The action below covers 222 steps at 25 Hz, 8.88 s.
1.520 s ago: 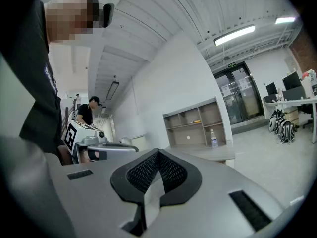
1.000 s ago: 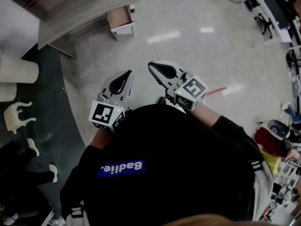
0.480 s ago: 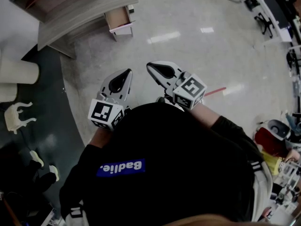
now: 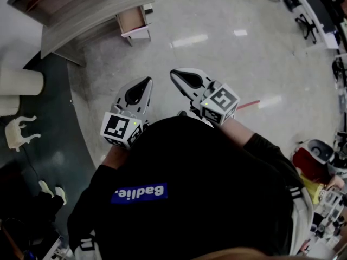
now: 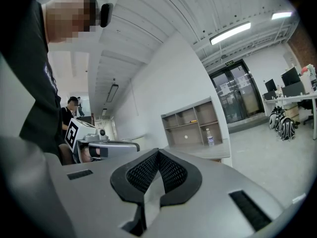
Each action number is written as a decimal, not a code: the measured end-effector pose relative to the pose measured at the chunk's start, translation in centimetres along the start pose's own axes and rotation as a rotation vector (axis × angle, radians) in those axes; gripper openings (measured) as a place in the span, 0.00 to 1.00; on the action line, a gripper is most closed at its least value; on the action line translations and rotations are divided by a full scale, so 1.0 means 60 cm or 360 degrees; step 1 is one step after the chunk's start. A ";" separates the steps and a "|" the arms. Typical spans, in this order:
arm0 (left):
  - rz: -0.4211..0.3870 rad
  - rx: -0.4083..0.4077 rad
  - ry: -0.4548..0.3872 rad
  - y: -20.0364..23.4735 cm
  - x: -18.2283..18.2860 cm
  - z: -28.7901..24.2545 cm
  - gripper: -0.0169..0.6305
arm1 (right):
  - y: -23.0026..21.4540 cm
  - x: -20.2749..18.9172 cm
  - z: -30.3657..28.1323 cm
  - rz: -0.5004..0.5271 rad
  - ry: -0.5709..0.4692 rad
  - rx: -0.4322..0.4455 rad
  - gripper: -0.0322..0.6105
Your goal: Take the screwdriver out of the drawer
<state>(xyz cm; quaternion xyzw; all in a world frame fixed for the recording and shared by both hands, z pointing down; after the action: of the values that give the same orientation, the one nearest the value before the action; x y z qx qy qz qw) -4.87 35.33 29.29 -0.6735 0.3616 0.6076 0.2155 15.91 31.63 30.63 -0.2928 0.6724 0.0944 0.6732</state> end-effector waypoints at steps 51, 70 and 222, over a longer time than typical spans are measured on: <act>0.0151 -0.0240 0.0166 0.582 0.047 -0.264 0.03 | -0.284 0.074 -0.448 -0.0072 0.0137 -0.0459 0.09; 0.0097 0.0101 0.0330 0.593 0.056 -0.420 0.03 | -0.505 0.118 -0.436 -0.0093 0.0093 -0.0203 0.09; -0.0130 -0.0043 0.0750 0.730 0.037 -0.493 0.07 | -0.526 0.166 -0.482 0.0040 0.0135 -0.0294 0.09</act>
<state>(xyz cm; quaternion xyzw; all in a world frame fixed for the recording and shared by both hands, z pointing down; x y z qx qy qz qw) -18.10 -15.04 38.63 -0.8136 0.3662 0.4291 0.1406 8.57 -11.70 31.68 -0.3489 0.6923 0.1518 0.6132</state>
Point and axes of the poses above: the fingertips, and each gripper's own axes: z backward along the fingers, y to its left, x out of its top, the point moved 10 cm from there along z, backward along the fingers
